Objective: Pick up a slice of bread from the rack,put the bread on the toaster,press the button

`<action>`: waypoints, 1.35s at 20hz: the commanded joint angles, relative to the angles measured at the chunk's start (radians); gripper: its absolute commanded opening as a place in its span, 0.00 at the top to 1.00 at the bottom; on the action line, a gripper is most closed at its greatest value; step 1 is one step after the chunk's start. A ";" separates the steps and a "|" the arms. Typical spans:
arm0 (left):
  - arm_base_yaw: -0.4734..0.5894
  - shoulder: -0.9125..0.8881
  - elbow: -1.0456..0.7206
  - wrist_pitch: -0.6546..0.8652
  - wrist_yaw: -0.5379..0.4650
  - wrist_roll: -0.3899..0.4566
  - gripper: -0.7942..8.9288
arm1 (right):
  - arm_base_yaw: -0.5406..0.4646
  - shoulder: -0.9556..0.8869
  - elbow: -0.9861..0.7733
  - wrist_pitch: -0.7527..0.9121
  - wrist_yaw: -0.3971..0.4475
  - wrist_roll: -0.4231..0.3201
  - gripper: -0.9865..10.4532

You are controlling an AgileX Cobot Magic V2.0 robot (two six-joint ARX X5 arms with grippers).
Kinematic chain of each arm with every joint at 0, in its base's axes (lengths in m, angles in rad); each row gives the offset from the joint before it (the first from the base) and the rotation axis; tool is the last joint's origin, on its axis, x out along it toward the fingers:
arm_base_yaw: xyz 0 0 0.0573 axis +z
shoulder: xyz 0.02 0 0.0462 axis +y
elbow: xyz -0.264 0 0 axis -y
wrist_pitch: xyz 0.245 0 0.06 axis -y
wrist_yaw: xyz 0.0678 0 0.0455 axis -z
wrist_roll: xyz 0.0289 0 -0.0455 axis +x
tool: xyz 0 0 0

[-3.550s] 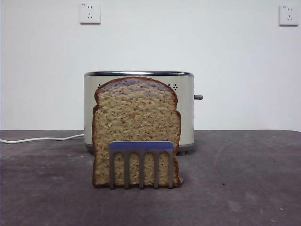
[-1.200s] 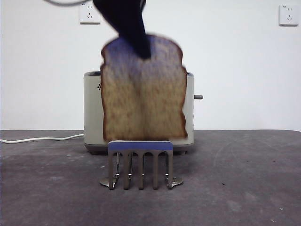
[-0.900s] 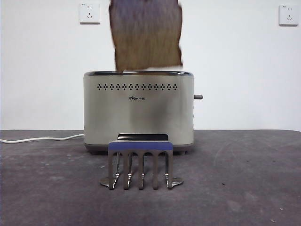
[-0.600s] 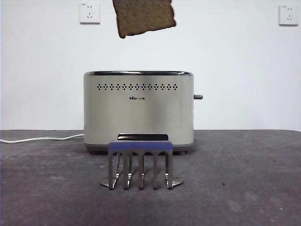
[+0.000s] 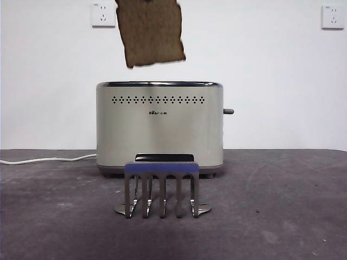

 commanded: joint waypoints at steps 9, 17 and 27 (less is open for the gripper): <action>0.034 0.099 -0.002 0.013 0.043 0.082 0.93 | 0.003 0.002 0.000 0.005 -0.001 -0.017 0.92; 0.047 0.155 -0.002 0.040 0.068 0.095 0.93 | 0.003 0.024 0.000 0.005 -0.001 -0.017 0.92; 0.067 0.222 -0.002 0.195 0.063 0.013 0.75 | 0.003 0.030 0.000 0.005 -0.001 -0.020 0.92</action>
